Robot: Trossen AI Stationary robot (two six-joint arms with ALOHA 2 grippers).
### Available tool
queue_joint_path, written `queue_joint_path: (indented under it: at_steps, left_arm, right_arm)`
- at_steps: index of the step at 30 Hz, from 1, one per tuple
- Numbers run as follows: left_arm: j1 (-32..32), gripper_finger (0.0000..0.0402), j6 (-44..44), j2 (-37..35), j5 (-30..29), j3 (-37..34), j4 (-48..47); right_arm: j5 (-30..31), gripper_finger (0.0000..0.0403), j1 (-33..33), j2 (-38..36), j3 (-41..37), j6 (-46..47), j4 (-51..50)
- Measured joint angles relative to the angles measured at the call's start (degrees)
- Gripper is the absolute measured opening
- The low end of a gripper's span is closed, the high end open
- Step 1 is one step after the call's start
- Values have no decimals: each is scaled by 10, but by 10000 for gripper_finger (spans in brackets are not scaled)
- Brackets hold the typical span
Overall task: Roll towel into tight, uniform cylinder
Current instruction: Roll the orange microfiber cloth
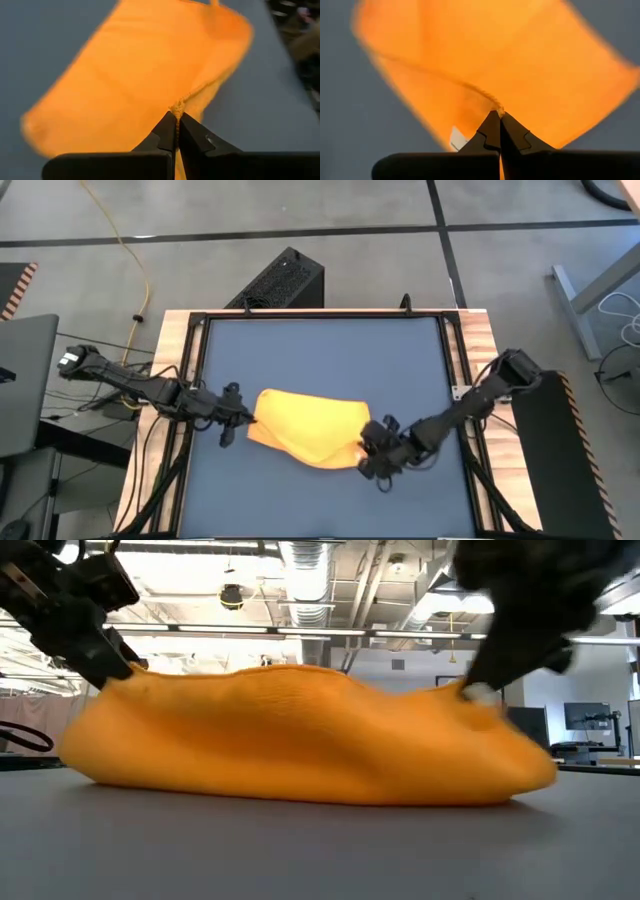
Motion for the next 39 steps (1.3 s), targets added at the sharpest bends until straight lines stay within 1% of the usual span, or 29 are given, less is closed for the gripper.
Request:
queue_joint_path:
  at_steps: [5,7,9,14,19,23,27,32,36,39]
  left_arm:
    - [0,0,-35,2,-116,0,-42]
    - [0,0,-42,3,-150,0,-49]
    - [3,0,-45,3,-166,0,-50]
    - [16,0,-51,19,-166,-5,-47]
    - [19,0,-54,81,-148,-5,-32]
    - [20,0,-44,127,-162,-5,-10]
    - [29,0,-42,157,-176,-5,-10]
    - [47,0,-33,167,-177,-5,-8]
    - [59,0,-5,161,-171,-4,22]
    - [68,0,18,161,-169,10,25]
  right_arm:
    - [-13,15,-72,0,0,-33,-36]
    - [-17,15,-97,0,0,-44,-53]
    - [-26,15,-119,0,0,-50,-67]
    - [-31,15,-154,7,0,-55,-74]
    - [-42,15,-172,37,0,-52,-74]
    - [-42,15,-176,65,0,-37,-81]
    - [-42,15,-176,76,0,-35,-85]
    - [-42,15,-174,68,0,-26,-102]
    - [-42,15,-174,55,0,-24,-114]
    - [-42,15,-170,45,0,-24,-121]
